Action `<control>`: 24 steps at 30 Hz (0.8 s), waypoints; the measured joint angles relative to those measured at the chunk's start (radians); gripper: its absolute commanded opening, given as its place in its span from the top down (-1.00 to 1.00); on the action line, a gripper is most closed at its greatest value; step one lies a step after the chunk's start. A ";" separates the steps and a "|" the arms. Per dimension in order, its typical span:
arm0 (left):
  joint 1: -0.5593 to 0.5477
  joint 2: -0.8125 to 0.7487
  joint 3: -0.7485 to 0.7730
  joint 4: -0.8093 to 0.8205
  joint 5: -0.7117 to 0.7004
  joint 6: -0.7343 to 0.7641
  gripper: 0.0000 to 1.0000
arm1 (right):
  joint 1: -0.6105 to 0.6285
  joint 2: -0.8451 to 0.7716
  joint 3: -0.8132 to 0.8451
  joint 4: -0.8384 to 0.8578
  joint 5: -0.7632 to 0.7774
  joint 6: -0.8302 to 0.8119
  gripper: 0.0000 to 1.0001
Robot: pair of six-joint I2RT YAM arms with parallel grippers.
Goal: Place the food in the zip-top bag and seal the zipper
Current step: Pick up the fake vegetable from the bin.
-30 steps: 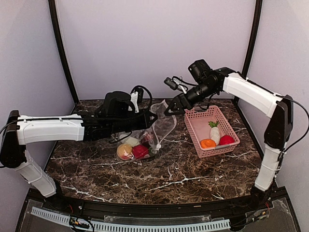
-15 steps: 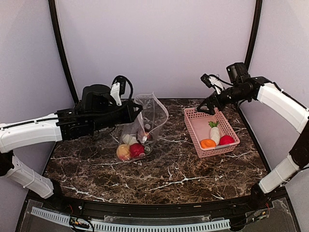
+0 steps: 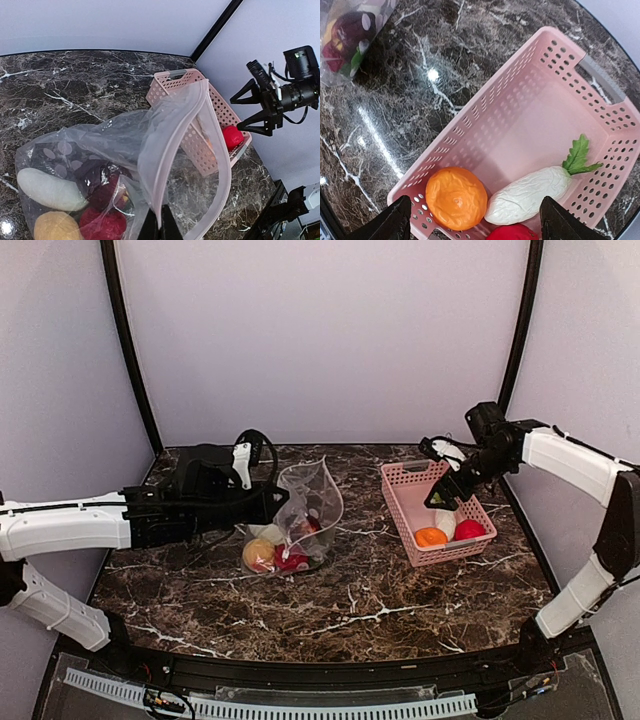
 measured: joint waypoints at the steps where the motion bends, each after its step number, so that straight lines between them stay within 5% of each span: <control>1: 0.000 0.002 0.000 0.009 0.010 -0.003 0.98 | 0.000 0.014 0.002 -0.010 -0.002 -0.007 -0.72; 24: 0.000 -0.026 -0.101 0.132 0.072 -0.044 0.98 | -0.002 0.304 0.121 -0.282 -0.058 -0.092 -0.68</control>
